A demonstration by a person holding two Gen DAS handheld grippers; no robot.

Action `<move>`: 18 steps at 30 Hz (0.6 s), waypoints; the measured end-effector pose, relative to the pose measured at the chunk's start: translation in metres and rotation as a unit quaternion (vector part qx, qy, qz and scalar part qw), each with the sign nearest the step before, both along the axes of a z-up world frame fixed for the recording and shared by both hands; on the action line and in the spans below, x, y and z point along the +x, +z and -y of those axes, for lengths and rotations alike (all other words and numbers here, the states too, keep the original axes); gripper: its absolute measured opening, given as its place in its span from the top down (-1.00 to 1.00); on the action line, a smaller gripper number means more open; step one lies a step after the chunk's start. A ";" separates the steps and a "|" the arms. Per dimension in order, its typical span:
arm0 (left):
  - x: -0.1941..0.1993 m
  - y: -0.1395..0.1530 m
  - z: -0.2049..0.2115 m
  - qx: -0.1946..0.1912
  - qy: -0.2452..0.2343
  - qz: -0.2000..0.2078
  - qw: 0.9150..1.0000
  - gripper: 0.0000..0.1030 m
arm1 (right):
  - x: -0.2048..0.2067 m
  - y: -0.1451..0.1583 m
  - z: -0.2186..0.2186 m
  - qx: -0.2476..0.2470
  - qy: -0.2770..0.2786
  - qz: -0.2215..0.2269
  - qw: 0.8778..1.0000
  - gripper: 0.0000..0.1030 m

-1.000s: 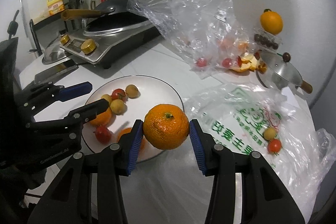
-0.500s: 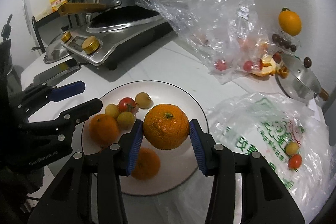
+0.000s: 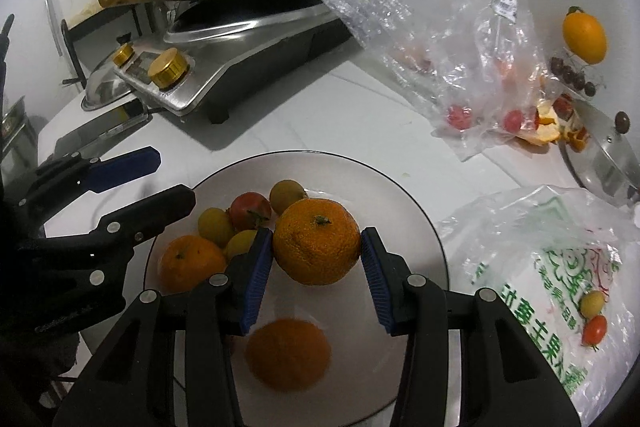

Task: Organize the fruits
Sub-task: 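Lower the mandarin onto the plate and open the right gripper while the left releases its mandarin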

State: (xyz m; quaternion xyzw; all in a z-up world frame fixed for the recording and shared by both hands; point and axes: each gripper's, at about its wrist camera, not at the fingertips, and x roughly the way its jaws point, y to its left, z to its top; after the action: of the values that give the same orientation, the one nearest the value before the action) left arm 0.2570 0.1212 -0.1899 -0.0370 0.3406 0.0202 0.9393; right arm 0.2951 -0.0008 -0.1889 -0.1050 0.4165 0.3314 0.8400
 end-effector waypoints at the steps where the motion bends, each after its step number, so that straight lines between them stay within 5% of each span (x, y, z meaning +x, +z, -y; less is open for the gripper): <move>1: 0.000 -0.001 0.000 -0.001 -0.001 -0.001 1.000 0.04 | 0.000 -0.001 -0.002 0.000 0.001 -0.001 1.000 0.08; 18: -0.008 0.002 -0.004 -0.002 0.000 0.001 1.000 0.03 | 0.004 -0.007 -0.008 -0.010 -0.004 -0.020 1.000 0.07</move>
State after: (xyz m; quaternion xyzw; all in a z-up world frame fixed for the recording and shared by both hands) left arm 0.2492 0.1247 -0.1881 -0.0389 0.3399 0.0190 0.9395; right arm 0.2990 0.0068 -0.1960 -0.1050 0.4373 0.3256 0.8317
